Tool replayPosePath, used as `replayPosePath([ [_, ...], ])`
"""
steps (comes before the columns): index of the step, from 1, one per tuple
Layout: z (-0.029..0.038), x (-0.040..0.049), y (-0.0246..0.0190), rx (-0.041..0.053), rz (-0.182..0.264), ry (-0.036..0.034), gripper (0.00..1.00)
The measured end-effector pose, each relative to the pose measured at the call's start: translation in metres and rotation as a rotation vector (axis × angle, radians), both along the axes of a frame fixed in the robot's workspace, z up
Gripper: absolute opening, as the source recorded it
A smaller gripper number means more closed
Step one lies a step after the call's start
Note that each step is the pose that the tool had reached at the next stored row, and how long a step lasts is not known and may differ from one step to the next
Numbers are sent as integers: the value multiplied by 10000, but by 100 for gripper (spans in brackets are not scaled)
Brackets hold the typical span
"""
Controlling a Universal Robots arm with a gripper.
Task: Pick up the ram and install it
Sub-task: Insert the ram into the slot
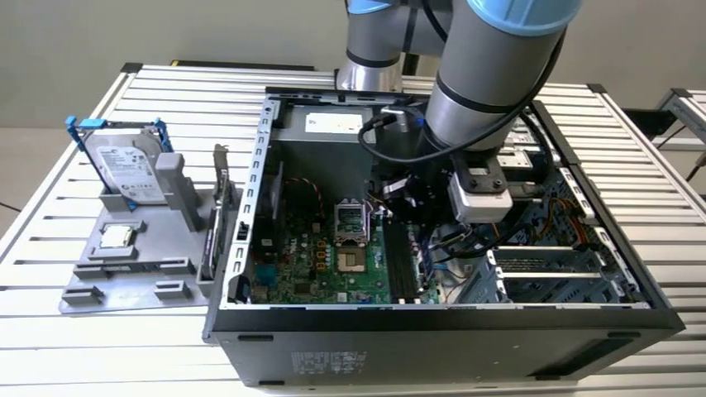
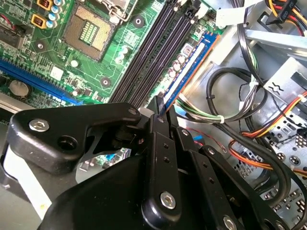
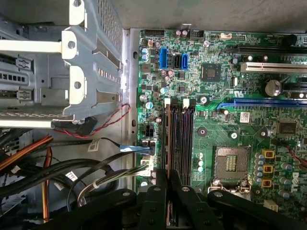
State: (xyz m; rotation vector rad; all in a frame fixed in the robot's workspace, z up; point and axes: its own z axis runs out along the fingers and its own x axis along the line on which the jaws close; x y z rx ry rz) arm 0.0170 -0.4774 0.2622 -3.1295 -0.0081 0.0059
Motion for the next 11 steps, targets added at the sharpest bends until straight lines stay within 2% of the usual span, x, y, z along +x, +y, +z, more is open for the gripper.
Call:
replayPosePath([
  [11, -55, -11, 3, -6, 0, 12, 0],
])
